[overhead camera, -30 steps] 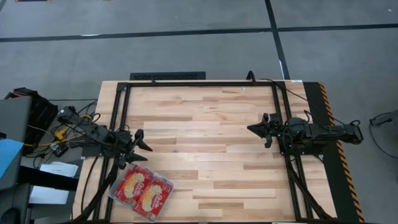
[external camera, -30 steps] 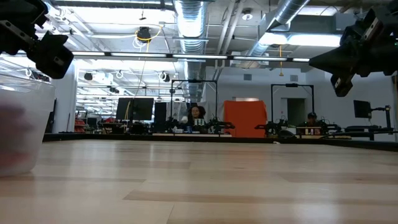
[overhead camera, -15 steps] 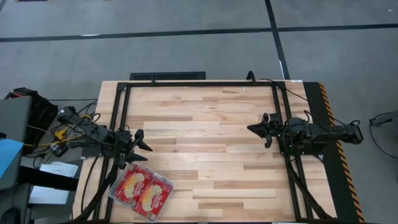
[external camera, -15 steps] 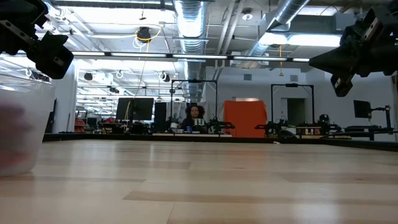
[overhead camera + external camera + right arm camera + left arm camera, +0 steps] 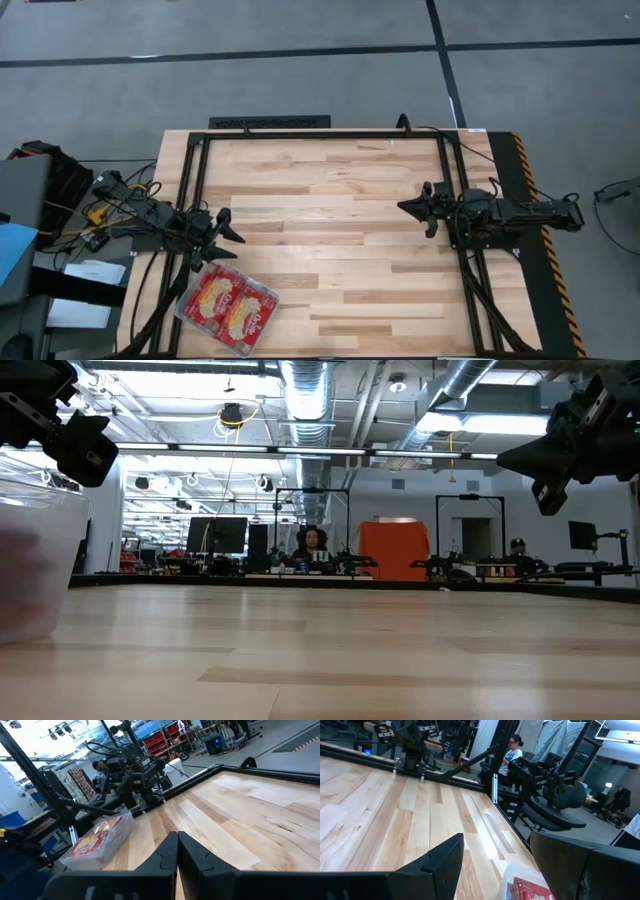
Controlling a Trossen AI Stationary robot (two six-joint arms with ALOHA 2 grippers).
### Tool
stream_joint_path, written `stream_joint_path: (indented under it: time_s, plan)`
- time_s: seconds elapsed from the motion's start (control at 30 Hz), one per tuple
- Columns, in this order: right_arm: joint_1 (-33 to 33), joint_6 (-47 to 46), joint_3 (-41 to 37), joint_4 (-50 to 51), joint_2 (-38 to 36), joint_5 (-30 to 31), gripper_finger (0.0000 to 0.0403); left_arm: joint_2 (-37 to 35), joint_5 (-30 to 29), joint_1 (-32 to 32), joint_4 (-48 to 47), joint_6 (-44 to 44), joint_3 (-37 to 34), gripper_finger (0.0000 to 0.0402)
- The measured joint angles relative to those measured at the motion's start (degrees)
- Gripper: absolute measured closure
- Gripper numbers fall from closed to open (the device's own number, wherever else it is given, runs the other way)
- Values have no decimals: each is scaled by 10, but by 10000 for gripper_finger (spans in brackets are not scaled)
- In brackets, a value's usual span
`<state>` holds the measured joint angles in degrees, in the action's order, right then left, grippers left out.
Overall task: Sort popcorn bags into baskets
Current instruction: Return to Home Position
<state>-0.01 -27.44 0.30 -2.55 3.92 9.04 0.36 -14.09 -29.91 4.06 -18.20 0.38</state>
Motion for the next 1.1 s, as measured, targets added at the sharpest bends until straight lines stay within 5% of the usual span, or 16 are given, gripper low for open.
stream_joint_path:
  time_s: [1.1]
  plan:
    - [0, 0, 0, 0, 0, 0, 366, 0, 0, 0, 0, 0, 0, 180]
